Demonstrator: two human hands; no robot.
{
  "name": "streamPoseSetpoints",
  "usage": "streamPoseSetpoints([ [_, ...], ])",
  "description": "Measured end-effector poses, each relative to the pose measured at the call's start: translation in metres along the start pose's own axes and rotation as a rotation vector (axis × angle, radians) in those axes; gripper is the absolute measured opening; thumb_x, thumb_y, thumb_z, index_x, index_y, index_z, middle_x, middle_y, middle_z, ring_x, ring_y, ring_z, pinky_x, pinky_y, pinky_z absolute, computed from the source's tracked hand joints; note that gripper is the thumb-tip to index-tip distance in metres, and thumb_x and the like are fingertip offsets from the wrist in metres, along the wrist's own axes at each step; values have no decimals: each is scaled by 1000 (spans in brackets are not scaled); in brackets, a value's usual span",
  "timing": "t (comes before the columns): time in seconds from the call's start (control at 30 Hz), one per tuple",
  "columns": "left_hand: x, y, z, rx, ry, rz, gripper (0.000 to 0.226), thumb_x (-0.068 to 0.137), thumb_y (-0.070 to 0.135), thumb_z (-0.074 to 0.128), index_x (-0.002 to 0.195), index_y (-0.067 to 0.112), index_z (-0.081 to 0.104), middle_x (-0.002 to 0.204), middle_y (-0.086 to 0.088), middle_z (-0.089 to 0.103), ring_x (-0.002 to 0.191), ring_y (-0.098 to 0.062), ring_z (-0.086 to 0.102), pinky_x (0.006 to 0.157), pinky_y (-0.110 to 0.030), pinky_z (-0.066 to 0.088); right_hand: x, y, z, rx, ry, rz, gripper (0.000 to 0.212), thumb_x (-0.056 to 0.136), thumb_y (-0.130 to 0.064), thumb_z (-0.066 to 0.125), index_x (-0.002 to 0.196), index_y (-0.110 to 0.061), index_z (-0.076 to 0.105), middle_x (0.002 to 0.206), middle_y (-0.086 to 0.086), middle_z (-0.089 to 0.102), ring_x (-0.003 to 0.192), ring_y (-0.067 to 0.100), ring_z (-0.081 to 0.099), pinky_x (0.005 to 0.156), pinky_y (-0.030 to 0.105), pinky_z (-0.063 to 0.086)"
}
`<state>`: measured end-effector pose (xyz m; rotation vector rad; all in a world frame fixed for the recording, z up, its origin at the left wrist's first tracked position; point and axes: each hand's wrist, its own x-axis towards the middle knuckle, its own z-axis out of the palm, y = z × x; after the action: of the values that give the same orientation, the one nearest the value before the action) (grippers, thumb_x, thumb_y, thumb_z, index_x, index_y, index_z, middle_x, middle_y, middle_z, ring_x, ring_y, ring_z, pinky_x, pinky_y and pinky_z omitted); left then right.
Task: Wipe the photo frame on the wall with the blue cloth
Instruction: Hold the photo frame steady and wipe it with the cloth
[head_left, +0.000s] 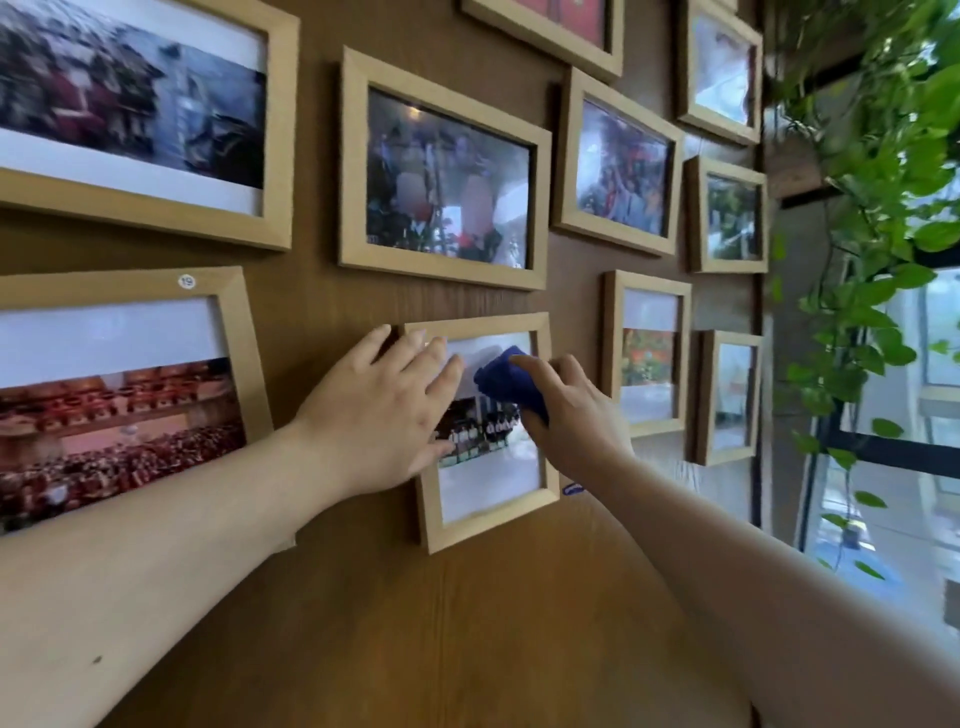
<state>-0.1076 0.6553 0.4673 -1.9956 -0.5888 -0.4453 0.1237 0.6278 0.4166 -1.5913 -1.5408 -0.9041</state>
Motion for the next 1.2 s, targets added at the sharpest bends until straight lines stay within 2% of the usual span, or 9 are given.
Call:
streamPoseSetpoints([
  [0.13, 10, -9, 10, 59, -68, -110, 95, 86, 70, 33, 150, 6, 4, 160, -19, 8, 146, -34, 6, 118, -53, 13, 13, -28, 12, 24, 38, -29, 52, 88, -26, 57, 136, -32, 37, 122, 6, 47, 85, 25, 59, 54, 30, 48],
  [0.27, 18, -12, 23, 33, -115, -184, 103, 81, 74, 39, 151, 9, -2, 161, -15, 0, 147, -33, 1, 118, -54, 11, 14, -47, 24, 62, 32, -119, 54, 88, -23, 59, 136, -31, 35, 133, 14, 41, 84, 29, 60, 54, 35, 55],
  [0.47, 17, -11, 41, 20, -48, -210, 109, 78, 76, 42, 150, 11, -5, 161, -14, -4, 147, -31, -1, 118, -55, 8, 13, -23, 31, -31, 28, -169, 53, 88, -30, 58, 138, -30, 40, 128, 16, 45, 79, 28, 58, 49, 32, 49],
  [0.63, 15, -12, 48, 0, -20, -211, 112, 76, 79, 42, 150, 11, -7, 161, -14, -7, 147, -30, -3, 118, -55, 5, 7, 8, 35, -25, 86, 45, 50, 88, -27, 57, 136, -32, 42, 125, 10, 45, 85, 29, 58, 51, 37, 51],
  [0.7, 15, -12, 50, -6, -14, -217, 113, 75, 78, 44, 149, 11, -8, 161, -13, -8, 147, -30, -4, 118, -55, 4, 3, 6, 38, -4, 107, 123, 50, 88, -26, 58, 136, -31, 44, 124, 10, 46, 82, 28, 58, 49, 32, 46],
  [0.87, 16, -12, 52, -12, 5, -218, 111, 77, 75, 46, 149, 12, -9, 161, -13, -8, 147, -30, -5, 118, -55, 5, -14, -33, 40, 43, 26, -193, 55, 87, -24, 60, 139, -26, 41, 126, 15, 46, 83, 27, 58, 53, 33, 52],
  [0.93, 16, -12, 53, -10, 13, -218, 110, 77, 74, 47, 149, 12, -8, 161, -13, -7, 147, -30, -4, 118, -55, 5, -21, -34, 40, 41, -9, -243, 52, 89, -27, 57, 139, -26, 42, 125, 16, 47, 81, 27, 58, 54, 33, 53],
  [1.03, 16, -12, 54, -6, 8, -225, 112, 76, 78, 44, 149, 12, -9, 161, -12, -9, 147, -29, -5, 118, -55, 2, -29, -10, 38, 0, -27, -180, 49, 89, -29, 57, 137, -30, 46, 124, 12, 49, 79, 25, 59, 53, 33, 51],
  [1.2, 18, -9, 55, -10, 5, -239, 113, 74, 78, 44, 149, 11, -8, 161, -13, -8, 147, -30, -6, 118, -56, 1, -40, 20, 39, -31, -53, 118, 49, 88, -28, 59, 135, -35, 47, 115, 7, 50, 78, 30, 59, 51, 32, 46],
])
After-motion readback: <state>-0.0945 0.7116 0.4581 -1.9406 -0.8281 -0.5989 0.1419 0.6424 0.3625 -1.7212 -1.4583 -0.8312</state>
